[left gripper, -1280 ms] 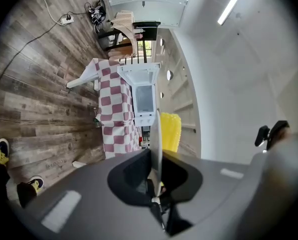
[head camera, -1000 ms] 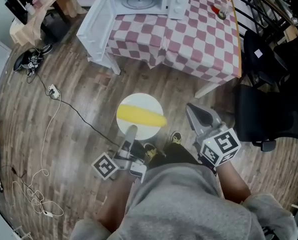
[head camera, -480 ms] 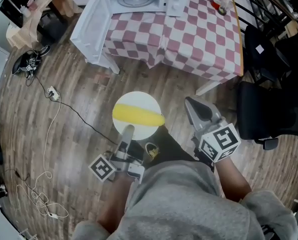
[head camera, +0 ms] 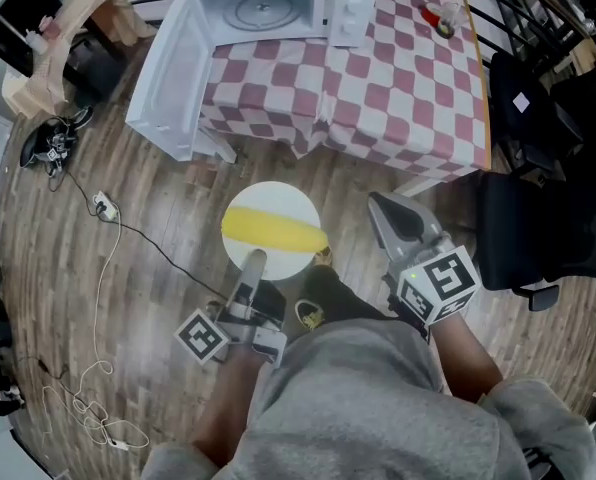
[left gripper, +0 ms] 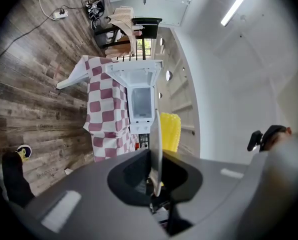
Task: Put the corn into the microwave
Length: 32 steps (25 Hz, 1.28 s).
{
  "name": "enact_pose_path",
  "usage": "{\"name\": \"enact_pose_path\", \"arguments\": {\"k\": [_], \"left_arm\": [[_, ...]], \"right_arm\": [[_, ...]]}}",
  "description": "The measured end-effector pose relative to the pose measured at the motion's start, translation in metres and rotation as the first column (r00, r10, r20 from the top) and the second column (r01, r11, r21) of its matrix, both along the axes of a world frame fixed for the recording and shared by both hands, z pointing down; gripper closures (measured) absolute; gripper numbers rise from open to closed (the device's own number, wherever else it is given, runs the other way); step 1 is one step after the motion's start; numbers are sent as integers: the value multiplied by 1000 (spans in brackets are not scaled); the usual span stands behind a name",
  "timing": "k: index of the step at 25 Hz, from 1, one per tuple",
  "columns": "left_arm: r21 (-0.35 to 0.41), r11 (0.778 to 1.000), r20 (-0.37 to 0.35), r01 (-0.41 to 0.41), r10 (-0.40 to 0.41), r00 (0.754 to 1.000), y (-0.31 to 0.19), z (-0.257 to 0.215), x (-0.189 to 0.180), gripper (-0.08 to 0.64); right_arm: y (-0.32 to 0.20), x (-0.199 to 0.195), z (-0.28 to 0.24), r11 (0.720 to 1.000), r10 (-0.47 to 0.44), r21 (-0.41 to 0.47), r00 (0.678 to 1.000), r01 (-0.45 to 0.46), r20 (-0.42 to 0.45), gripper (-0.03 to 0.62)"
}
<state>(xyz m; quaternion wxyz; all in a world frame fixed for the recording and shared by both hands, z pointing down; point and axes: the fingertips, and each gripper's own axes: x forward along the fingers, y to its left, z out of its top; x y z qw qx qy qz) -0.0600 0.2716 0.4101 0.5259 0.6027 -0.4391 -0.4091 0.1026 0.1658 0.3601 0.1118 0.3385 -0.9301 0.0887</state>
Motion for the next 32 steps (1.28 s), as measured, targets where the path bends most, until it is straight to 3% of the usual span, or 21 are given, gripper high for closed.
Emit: {"name": "enact_pose_path", "arguments": {"k": [14, 32], "left_arm": [[-11, 1000, -22, 8, -8, 1000, -79, -11, -17, 531], [-9, 1000, 11, 20, -20, 1000, -144, -10, -9, 532]], "right_arm": [[-83, -24, -7, 1000, -13, -1, 1000, 13, 16, 594], [-147, -19, 4, 999, -43, -6, 998, 43, 41, 594]]}}
